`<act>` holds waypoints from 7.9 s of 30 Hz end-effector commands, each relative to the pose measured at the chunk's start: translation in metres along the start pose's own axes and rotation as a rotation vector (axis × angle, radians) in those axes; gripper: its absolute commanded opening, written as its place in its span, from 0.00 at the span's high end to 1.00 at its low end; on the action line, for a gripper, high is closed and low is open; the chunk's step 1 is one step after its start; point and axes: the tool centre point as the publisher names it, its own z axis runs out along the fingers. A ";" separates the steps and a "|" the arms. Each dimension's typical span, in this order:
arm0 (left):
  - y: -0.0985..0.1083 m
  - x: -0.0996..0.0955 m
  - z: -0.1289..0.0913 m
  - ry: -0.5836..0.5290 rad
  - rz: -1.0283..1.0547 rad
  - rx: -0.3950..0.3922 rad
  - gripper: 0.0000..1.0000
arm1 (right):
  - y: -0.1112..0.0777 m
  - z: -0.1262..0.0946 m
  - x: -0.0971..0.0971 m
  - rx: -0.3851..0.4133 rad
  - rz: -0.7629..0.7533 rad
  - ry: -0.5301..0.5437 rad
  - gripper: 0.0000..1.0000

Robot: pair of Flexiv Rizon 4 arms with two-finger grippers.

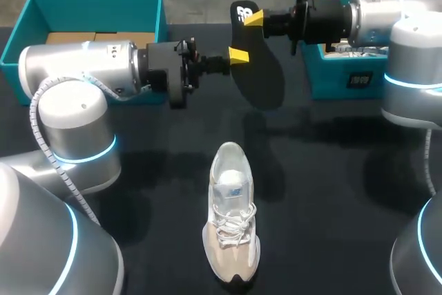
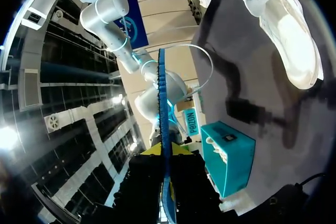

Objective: Take the shoe out of the shoebox, open the shoe tongue, remove and reinsert the insole, then place the shoe into the shoebox

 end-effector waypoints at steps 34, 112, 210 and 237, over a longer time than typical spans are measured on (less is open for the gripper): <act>-0.025 0.019 -0.087 0.052 -0.072 -0.020 1.00 | -0.056 0.000 -0.030 0.052 -0.013 0.029 0.00; -0.005 0.009 -0.160 0.083 -1.709 0.172 1.00 | -0.060 -0.003 -0.033 0.038 0.004 0.033 0.00; -0.016 0.064 -0.120 0.030 -3.351 0.024 1.00 | -0.060 -0.008 -0.027 0.076 0.014 -0.049 0.00; -0.016 0.064 -0.120 0.030 -3.351 0.024 1.00 | -0.071 0.020 0.069 0.180 0.138 -0.950 0.00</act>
